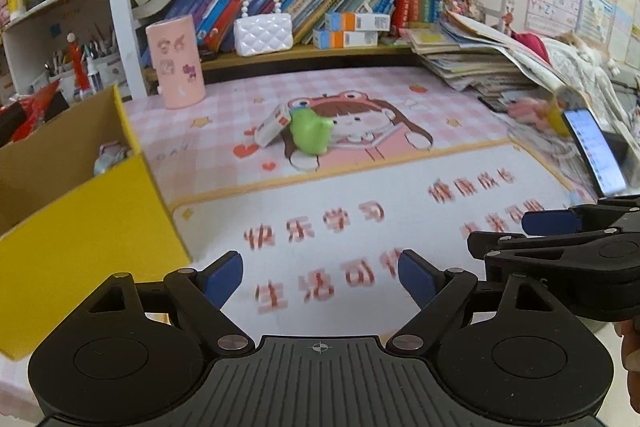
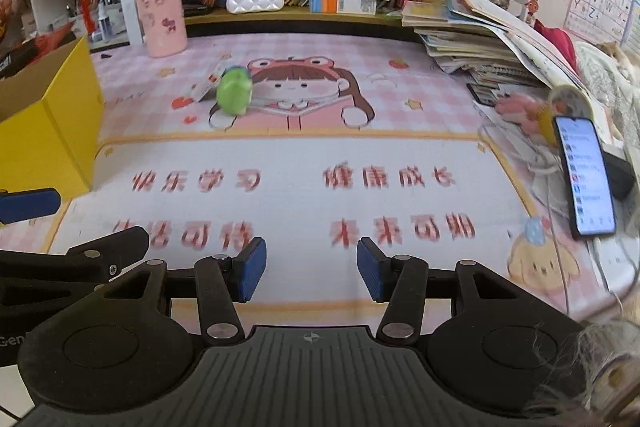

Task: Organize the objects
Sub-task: 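Withdraw both tools from the box toward the green plush, then grasp the green plush with the right tool while the left tool grasps the white card box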

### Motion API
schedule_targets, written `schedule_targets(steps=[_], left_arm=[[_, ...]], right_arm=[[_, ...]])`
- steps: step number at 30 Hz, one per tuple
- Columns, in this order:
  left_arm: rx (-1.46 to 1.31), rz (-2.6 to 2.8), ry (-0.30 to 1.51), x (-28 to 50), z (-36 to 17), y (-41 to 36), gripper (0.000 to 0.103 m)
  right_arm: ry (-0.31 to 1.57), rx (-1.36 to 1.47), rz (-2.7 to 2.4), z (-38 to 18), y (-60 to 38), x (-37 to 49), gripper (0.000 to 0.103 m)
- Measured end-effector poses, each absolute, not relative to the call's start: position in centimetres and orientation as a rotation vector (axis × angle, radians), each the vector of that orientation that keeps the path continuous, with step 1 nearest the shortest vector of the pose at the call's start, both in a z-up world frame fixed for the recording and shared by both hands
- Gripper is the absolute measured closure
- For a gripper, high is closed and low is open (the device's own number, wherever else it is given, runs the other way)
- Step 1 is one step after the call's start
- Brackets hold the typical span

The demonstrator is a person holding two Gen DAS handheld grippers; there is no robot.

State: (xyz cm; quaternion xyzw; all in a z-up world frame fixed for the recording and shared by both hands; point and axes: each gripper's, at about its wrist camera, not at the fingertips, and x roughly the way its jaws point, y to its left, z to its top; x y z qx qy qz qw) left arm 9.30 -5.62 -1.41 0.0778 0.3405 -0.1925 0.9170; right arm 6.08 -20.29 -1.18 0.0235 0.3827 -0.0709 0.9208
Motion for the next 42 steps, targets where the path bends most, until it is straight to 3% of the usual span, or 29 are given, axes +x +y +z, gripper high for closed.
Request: schedule_targets(steps=[17, 24, 36, 37, 38, 42], left_arm=[[0.07, -0.207, 0.643, 18.4, 0.9, -7.8, 0.016], [0.045, -0.138, 0.651, 21.6, 1.2, -7.8, 0.016], [-0.002, -0.055, 0.677, 25.4, 1.6, -7.9, 0.016], [-0.001, -0.054, 0.679, 25.7, 1.5, -8.0, 0.016], [-0.006, -0.054, 0.684, 26.0, 1.4, -8.1, 0.016], [-0.047, -0.063, 0.697, 27.5, 0.6, -8.8, 0.016]], right_arm=[[0.711, 0.061, 0.033, -1.0, -23.9, 18.0, 0.055], [0.697, 0.115, 0.153, -2.4, -23.3, 23.2, 0.047], [0.729, 0.15, 0.257, -5.1, -21.1, 29.9, 0.045], [0.73, 0.146, 0.259, -5.3, -21.2, 30.2, 0.048], [0.735, 0.147, 0.269, -5.5, -21.4, 30.5, 0.065], [0.695, 0.156, 0.291, -4.4, -23.5, 29.3, 0.065]])
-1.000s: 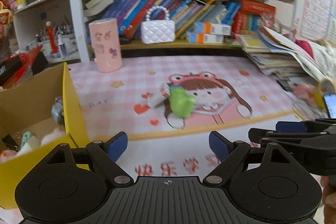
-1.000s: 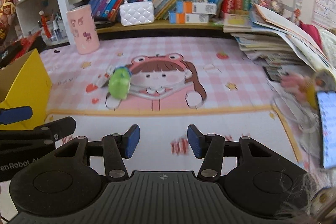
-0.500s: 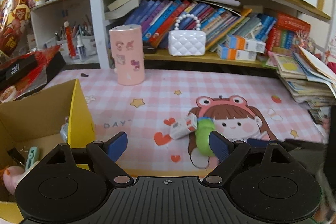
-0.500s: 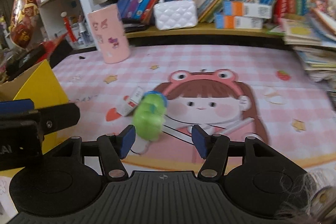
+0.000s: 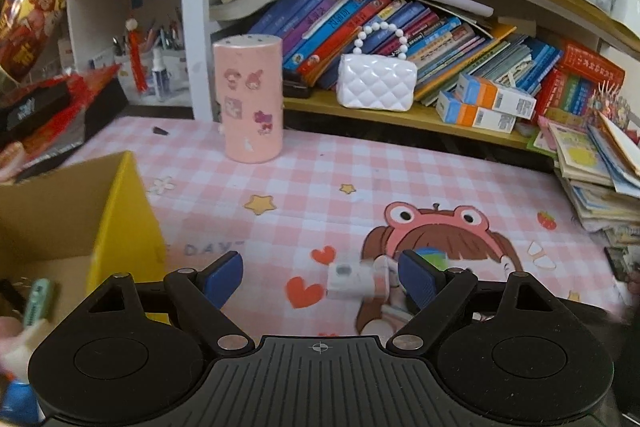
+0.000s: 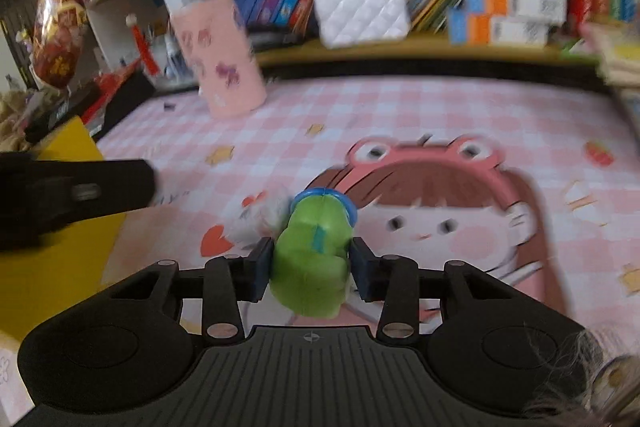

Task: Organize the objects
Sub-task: 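Grasp the green plush with the right tool while the left tool grasps the white card box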

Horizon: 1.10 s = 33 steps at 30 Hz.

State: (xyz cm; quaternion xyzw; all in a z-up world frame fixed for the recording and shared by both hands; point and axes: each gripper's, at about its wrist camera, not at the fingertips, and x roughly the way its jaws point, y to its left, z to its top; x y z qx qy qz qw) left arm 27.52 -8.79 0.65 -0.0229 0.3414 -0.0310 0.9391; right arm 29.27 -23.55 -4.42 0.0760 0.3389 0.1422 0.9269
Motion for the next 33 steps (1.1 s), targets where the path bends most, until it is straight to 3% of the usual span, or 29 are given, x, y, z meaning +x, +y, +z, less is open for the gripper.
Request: schedule_targets(steps=[13, 17, 20, 33], left_arm=[[0.153, -0.111, 0.811, 32.9, -6.5, -14.5, 0.023], [0.156, -0.116, 0.827, 33.3, -7.6, -14.4, 0.034], [0.132, -0.152, 0.821, 33.3, -7.5, -14.1, 0.051], [-0.016, -0.308, 0.727, 24.0, -2.1, -11.0, 0.051]], right_arm=[[0.6, 0.231, 0.116, -0.2, -31.1, 22.7, 0.065], [0.618, 0.231, 0.121, -0.1, -30.9, 22.0, 0.065], [0.629, 0.219, 0.116, -0.3, -30.8, 21.2, 0.065], [0.699, 0.167, 0.032, -1.2, -29.4, 16.4, 0.065]])
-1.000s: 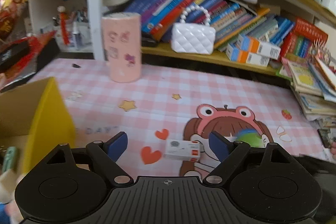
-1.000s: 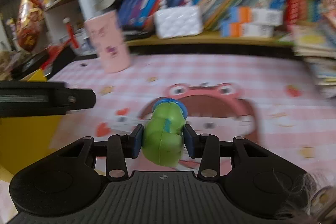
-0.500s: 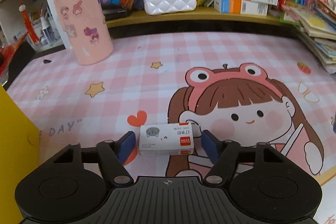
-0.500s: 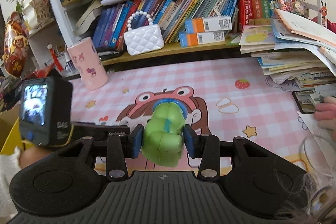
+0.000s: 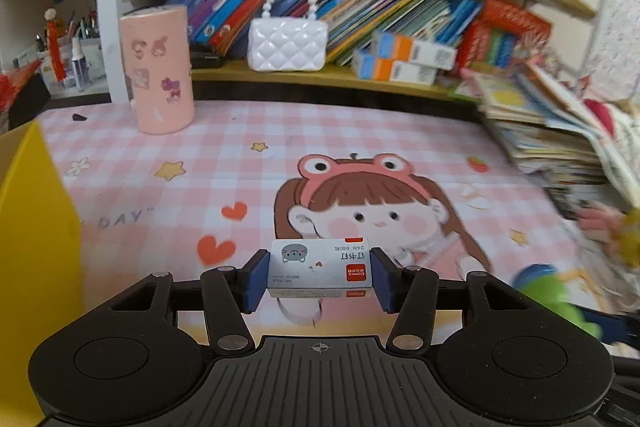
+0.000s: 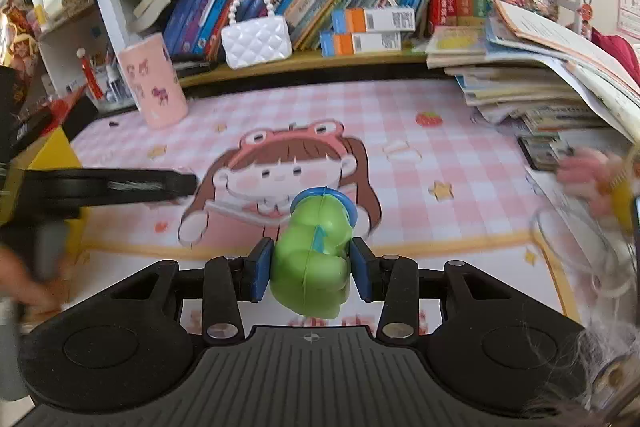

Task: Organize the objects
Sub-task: 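Grasp the green plush with the right tool while the left tool grasps the white card box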

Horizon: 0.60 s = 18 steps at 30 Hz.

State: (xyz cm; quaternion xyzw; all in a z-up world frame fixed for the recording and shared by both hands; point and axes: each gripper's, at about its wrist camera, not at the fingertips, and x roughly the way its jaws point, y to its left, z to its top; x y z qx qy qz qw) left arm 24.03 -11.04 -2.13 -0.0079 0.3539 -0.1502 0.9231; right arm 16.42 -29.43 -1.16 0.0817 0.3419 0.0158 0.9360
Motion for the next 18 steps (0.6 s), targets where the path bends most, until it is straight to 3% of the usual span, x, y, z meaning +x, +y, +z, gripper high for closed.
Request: schedule_targets(steps=[18], left_arm=[[-0.069, -0.366, 0.726, 8.8, -1.3, -1.3, 0.051]], right_arm=[[0.752, 0.091, 0.016, -1.0, -19.1, 6.4, 0.065]])
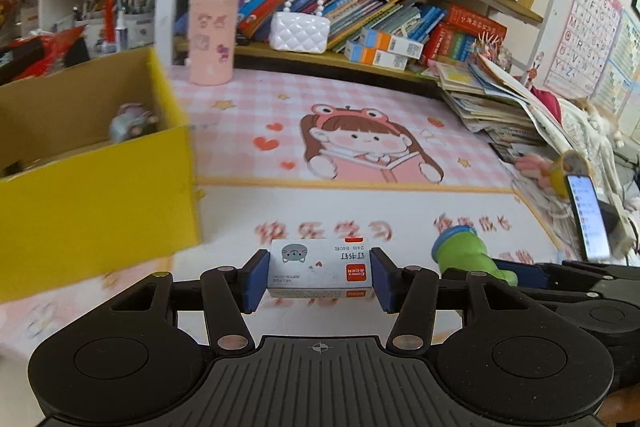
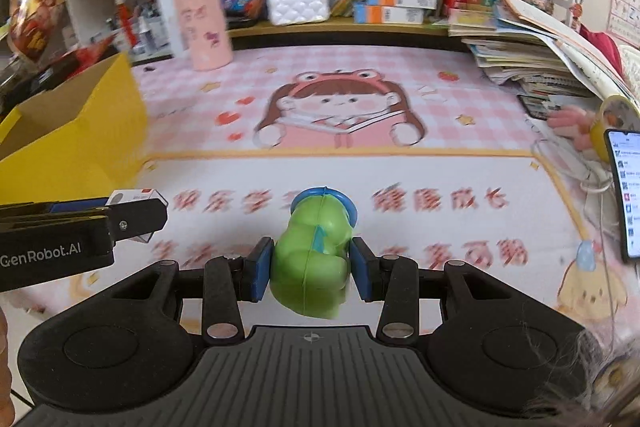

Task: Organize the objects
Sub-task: 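Carry the green plush and white card box over the yellow box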

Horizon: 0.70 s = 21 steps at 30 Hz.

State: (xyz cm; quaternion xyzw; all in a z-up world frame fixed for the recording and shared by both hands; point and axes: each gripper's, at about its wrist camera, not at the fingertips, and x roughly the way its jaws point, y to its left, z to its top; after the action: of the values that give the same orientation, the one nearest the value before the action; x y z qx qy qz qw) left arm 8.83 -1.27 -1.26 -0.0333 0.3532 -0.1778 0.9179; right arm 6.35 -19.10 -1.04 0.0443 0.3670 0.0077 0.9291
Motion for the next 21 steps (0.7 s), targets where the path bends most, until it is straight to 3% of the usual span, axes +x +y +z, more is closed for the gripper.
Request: schedule_targets(steps=[21], left_arm=[[-0.13, -0.166, 0.694, -0.9, -1.0, 11.1, 0.051]], right_arm=[[0.696, -0.059, 0.266, -0.7, -5.4, -0.5, 0.065]])
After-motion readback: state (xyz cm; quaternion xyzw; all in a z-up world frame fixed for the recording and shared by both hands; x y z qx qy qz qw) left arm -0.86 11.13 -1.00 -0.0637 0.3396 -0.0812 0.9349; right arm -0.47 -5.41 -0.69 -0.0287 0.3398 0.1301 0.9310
